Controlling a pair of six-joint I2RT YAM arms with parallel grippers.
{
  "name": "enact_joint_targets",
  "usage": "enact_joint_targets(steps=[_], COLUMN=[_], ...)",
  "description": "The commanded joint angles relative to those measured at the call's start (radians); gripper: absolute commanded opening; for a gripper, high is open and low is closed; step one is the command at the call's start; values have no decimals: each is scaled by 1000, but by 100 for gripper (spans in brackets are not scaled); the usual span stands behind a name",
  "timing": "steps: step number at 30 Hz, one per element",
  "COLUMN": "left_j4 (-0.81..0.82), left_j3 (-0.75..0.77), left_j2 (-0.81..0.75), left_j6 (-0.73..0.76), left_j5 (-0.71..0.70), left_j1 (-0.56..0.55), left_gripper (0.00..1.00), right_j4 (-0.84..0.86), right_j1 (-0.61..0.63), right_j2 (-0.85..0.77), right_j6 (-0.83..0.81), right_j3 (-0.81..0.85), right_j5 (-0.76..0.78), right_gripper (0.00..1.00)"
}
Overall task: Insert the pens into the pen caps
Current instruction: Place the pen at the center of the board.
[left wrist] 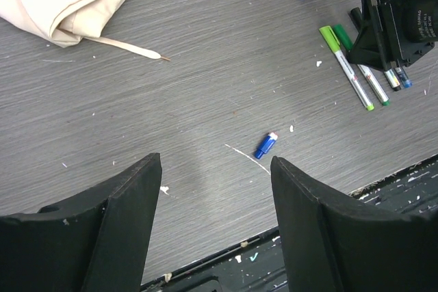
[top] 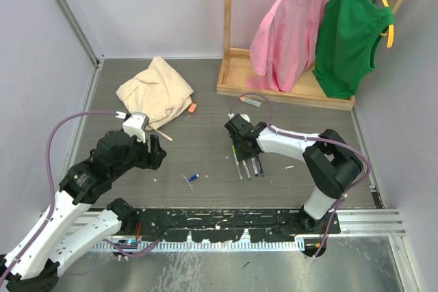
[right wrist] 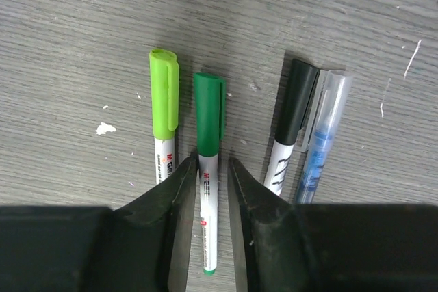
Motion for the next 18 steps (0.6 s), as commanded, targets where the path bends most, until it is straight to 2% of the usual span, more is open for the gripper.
enact_joint_targets(steps=[1, 7, 10, 18], left_j4=[29, 47, 42, 52], left_j3=[-3, -11, -15, -2], left_j2=[6, 9, 23, 51], left_j6=[7, 0, -11, 32], left_j5=[9, 9, -34, -50], left_j1=[4, 4, 4, 4], left_gripper=[66, 67, 67, 69], right_j4=[2, -50, -50, 25], right_j1=[-5, -6, -6, -9], right_j2=[-44, -195, -276, -436], right_j6=[-4, -25, -50, -64], right_j3=[6, 60, 83, 49], right_j5=[7, -16, -44, 73], right_gripper=[33, 36, 38, 40])
